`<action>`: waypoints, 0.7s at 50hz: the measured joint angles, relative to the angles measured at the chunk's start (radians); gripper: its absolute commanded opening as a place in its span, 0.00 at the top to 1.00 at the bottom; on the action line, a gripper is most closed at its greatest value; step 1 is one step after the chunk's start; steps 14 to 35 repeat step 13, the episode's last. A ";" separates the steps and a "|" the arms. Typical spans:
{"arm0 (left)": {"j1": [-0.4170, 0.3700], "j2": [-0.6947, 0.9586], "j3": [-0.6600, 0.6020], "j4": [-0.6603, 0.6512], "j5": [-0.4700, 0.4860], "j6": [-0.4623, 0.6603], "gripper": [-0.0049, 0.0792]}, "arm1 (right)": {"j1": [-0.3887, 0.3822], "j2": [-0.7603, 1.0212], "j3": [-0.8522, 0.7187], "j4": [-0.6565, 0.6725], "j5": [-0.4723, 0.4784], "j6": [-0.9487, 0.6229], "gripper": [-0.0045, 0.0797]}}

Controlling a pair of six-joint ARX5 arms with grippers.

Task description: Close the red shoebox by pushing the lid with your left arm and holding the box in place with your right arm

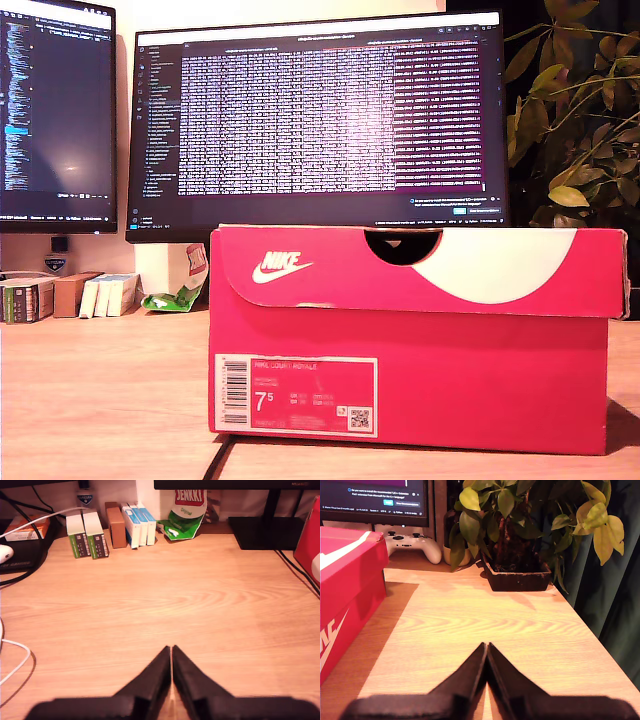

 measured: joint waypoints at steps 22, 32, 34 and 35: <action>0.017 0.000 0.000 0.000 0.000 0.000 0.96 | 0.000 0.000 0.000 0.000 0.000 0.000 0.96; 0.017 0.000 0.000 0.000 0.000 0.000 0.96 | 0.000 0.000 0.000 0.000 0.000 0.000 0.96; 0.017 0.000 0.000 0.000 0.000 0.000 0.96 | 0.000 0.000 0.000 0.000 0.000 0.000 0.96; 0.017 0.000 0.000 0.000 0.000 0.000 0.96 | 0.000 0.000 0.000 0.000 0.000 0.000 0.96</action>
